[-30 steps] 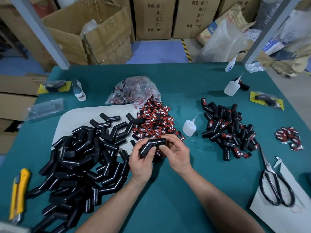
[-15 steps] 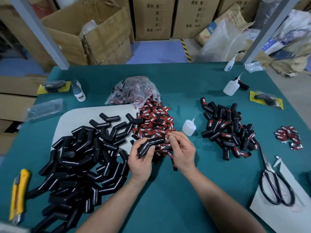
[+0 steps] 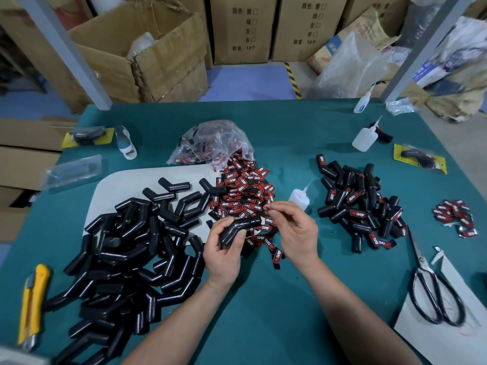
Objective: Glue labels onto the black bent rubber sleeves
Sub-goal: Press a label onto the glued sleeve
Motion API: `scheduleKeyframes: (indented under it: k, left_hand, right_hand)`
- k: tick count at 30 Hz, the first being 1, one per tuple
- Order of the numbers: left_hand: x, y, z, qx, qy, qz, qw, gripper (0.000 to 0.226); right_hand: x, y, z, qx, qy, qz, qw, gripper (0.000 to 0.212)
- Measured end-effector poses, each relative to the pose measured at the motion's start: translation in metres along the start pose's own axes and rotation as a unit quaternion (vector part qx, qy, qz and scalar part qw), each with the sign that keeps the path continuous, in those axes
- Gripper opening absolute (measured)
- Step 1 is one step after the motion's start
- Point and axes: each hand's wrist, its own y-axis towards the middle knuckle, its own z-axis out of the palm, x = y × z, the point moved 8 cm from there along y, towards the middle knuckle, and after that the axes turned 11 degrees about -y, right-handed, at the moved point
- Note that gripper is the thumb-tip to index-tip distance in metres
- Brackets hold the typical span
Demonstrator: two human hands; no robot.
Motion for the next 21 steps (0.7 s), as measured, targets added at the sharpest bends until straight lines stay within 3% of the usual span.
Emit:
scheduleKeyframes:
  k: [8, 13, 21]
  left_hand:
    - [0.001, 0.002, 0.008, 0.047, -0.010, 0.002, 0.999, 0.033]
    - [0.006, 0.001, 0.010, 0.045, -0.035, -0.054, 0.997, 0.028]
    - [0.007, 0.002, 0.013, 0.051, -0.027, -0.064, 0.996, 0.028]
  right_hand:
    - [0.024, 0.002, 0.008, 0.113, -0.149, -0.120, 0.975, 0.014]
    - [0.019, 0.002, 0.013, 0.148, -0.151, -0.095, 0.973, 0.020]
    - [0.008, 0.001, 0.019, 0.169, -0.136, -0.072, 0.974, 0.014]
